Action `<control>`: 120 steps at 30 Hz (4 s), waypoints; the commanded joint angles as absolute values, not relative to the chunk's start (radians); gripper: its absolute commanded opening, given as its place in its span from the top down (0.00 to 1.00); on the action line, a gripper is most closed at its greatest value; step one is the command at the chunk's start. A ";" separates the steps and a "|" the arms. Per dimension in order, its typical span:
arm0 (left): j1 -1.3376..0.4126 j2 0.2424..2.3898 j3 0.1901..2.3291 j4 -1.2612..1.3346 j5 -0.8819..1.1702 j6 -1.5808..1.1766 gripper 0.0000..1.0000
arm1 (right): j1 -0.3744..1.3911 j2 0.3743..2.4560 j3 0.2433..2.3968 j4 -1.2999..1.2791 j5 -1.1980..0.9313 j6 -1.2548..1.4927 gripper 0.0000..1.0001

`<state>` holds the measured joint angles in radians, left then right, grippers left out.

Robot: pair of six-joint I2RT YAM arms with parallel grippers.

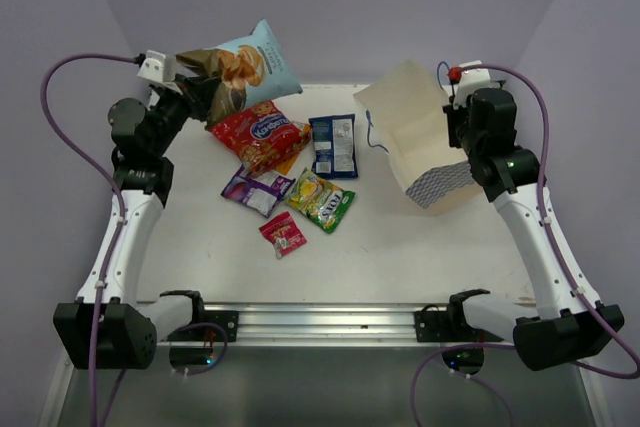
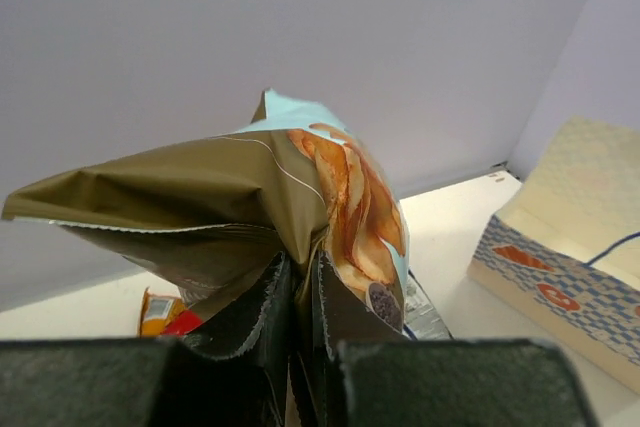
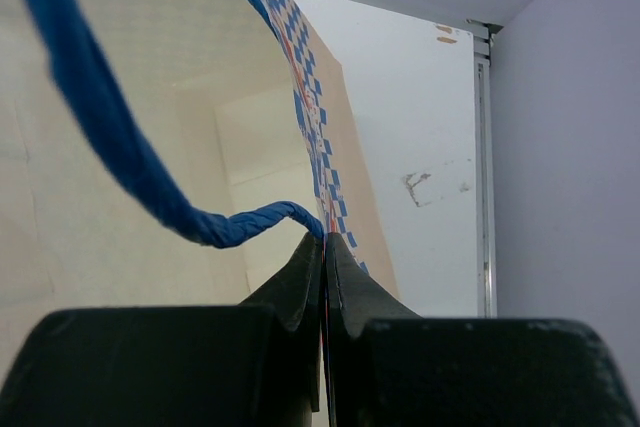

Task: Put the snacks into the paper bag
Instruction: Place the snack in the paper bag.

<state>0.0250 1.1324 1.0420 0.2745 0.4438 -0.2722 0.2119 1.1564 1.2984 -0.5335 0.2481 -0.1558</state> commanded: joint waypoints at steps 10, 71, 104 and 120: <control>-0.258 1.103 1.279 0.209 0.414 -0.068 1.00 | 0.244 1.160 1.344 -0.531 0.229 -0.186 1.00; -0.953 1.519 1.358 0.291 0.379 0.341 1.00 | 0.275 1.233 1.381 -0.551 0.147 -0.091 1.00; -0.994 1.515 1.235 0.388 0.354 0.485 1.00 | 0.239 1.376 1.552 -0.769 -0.024 0.127 1.00; -0.993 1.752 1.296 0.517 0.416 0.417 0.97 | 0.081 1.397 1.477 -0.716 -0.180 0.170 1.00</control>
